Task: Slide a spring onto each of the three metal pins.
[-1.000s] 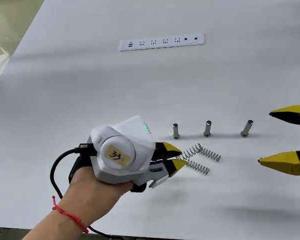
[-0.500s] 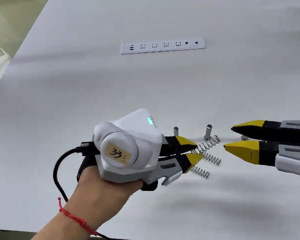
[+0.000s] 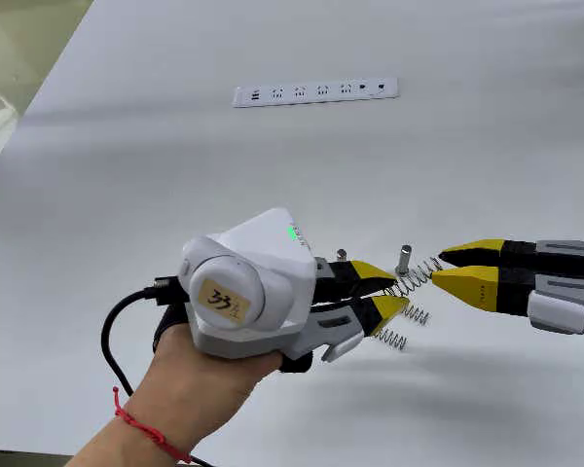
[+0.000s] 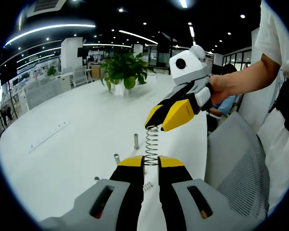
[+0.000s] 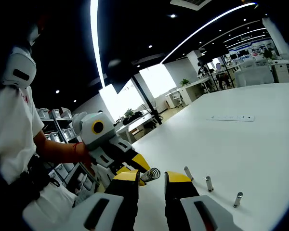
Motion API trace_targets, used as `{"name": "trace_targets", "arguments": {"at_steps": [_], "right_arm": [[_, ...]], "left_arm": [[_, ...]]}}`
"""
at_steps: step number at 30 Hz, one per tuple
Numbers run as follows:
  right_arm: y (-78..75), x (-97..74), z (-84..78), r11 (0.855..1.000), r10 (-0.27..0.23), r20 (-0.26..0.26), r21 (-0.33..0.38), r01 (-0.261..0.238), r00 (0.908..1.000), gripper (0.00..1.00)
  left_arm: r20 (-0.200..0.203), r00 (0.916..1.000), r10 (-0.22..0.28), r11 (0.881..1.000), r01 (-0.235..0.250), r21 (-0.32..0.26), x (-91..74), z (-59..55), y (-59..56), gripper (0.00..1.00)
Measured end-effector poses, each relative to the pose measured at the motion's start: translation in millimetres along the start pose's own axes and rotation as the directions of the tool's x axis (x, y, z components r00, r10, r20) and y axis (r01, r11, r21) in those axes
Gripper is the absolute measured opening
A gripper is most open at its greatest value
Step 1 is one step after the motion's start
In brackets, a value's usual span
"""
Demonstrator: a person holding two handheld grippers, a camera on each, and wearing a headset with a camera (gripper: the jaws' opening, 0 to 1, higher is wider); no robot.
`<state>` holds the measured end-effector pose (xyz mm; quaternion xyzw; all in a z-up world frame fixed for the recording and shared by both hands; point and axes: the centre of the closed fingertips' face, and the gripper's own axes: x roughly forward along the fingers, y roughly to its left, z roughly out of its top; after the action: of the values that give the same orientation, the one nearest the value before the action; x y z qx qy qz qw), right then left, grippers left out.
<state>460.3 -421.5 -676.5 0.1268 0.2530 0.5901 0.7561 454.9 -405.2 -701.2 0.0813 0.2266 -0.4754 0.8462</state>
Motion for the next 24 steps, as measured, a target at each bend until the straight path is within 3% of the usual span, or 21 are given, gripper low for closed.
{"name": "trace_targets", "arguments": {"at_steps": [24], "right_arm": [[2.8, -0.6, -0.6, 1.0, 0.022, -0.016, -0.006, -0.022, 0.9996, 0.07]], "left_arm": [[0.004, 0.9999, -0.013, 1.0, 0.013, 0.013, 1.3, 0.6, -3.7, 0.07]]}}
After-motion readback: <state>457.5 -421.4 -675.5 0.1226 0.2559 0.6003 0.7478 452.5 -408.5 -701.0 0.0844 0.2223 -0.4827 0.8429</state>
